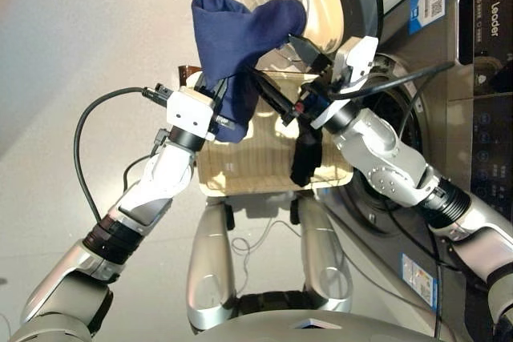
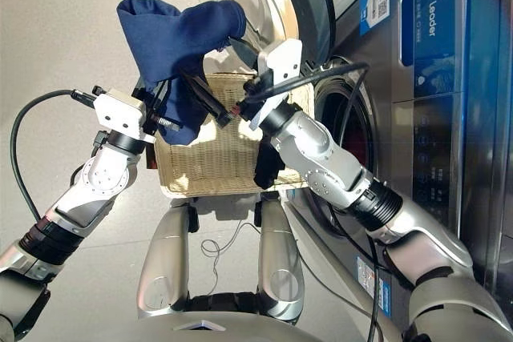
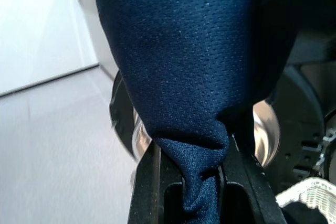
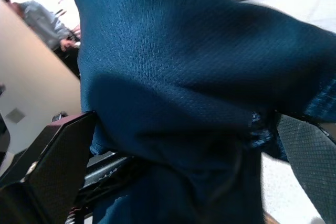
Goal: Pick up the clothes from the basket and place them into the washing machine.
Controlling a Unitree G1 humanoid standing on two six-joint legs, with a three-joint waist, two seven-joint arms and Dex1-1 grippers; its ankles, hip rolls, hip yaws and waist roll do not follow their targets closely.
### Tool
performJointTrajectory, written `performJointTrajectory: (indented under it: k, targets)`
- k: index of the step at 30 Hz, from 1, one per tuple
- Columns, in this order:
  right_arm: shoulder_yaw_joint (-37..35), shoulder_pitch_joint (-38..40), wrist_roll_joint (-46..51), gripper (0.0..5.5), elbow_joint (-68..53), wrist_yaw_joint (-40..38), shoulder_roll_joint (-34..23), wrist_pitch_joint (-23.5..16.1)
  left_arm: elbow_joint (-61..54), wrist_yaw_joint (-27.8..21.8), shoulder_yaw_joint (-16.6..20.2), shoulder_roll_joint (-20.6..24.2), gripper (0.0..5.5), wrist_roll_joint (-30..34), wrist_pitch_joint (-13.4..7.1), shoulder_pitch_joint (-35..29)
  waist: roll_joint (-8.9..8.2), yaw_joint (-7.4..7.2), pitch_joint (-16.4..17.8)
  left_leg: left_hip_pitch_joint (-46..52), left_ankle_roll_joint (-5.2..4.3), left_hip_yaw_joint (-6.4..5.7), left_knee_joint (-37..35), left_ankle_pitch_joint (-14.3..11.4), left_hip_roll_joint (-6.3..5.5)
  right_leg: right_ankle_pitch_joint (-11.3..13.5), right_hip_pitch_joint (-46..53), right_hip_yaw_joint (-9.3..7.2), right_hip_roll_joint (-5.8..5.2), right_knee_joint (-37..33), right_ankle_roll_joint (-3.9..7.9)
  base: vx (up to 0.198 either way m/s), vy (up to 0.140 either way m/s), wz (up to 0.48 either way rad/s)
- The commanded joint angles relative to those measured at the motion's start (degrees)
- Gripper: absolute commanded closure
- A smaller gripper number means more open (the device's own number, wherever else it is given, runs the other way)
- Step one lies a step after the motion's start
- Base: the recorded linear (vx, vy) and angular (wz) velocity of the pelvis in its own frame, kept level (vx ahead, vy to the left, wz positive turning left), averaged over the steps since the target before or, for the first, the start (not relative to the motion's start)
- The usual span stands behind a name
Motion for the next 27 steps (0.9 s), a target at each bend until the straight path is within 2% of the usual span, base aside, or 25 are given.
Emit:
performJointTrajectory:
  k: [1, 10, 19, 22, 23, 24, 27]
  targets:
    - [0.81, -6.03, 1.47, 0.0, -6.21, 1.39, -4.62, -2.04, -9.79, -0.09, -0.78, 1.08, 5.5, 2.46, -5.43, -1.07, 2.37, -0.25, -1.01, 1.7, -2.73, 1.26, -0.88, 1.58, -1.25, -2.84, -0.77, 0.61, -0.19, 4.37, 3.36, 0.0, 0.0, 0.0]
    - [1.88, -9.27, 1.71, 0.0, -4.71, 0.16, -3.43, -3.03, -10.89, 0.99, -3.45, 1.6, 5.5, 4.1, -5.22, -3.54, 2.96, 0.02, -0.73, 0.48, -2.7, 1.03, -0.1, 1.57, -1.22, -3.03, -1.69, 0.7, -0.42, 4.86, 3.11, 0.0, 0.0, 0.0]
    - [1.12, -9.68, -0.58, 0.0, -3.58, -1.41, -1.05, -4.27, -10.38, 1.26, -5.99, 0.22, 5.5, 3.88, -5.06, -5.36, 2.9, 0.09, -0.72, -0.45, -2.5, 0.93, 0.3, 1.46, -1.38, -2.75, -2.36, 0.86, -0.58, 4.86, 3.17, 0.0, 0.0, 0.0]
    - [0.28, -9.35, -1.83, 4.25, -3.55, -1.8, -0.13, -4.96, -9.96, 1.38, -6.63, 0.03, 5.5, 4.13, -4.96, -5.86, 2.89, 0.05, -0.72, -0.73, -2.36, 1.01, 0.63, 1.35, -1.42, -2.68, -2.65, 1.03, -0.66, 5.0, 3.21, 0.0, 0.0, 0.0]
    - [-0.21, -9.25, -2.74, 5.2, -3.89, -2.14, 0.11, -5.4, -9.88, 1.39, -6.82, -0.01, 5.5, 4.14, -4.94, -5.84, 2.9, -0.01, -0.72, -0.85, -2.3, 1.02, 0.7, 1.31, -1.41, -2.68, -2.73, 1.09, -0.69, 4.99, 3.2, 0.0, 0.0, 0.0]
    - [-0.24, -9.21, -2.79, 5.5, -3.94, -2.18, 0.11, -5.39, -9.86, 1.4, -6.86, 0.0, 5.5, 4.15, -4.95, -5.87, 2.89, 0.01, -0.72, -0.86, -2.3, 1.02, 0.72, 1.31, -1.41, -2.68, -2.74, 1.1, -0.7, 5.0, 3.21, 0.0, 0.0, 0.0]
    - [-1.74, -8.23, -5.03, 5.5, -3.68, -3.26, 1.57, -6.04, -9.51, 1.84, -6.91, -0.37, 5.5, 4.62, -4.82, -5.79, 3.05, -0.04, -0.72, -1.21, -2.19, 1.11, 0.91, 1.29, -1.47, -2.64, -2.89, 1.25, -0.8, 4.95, 3.19, 0.0, 0.0, 0.0]
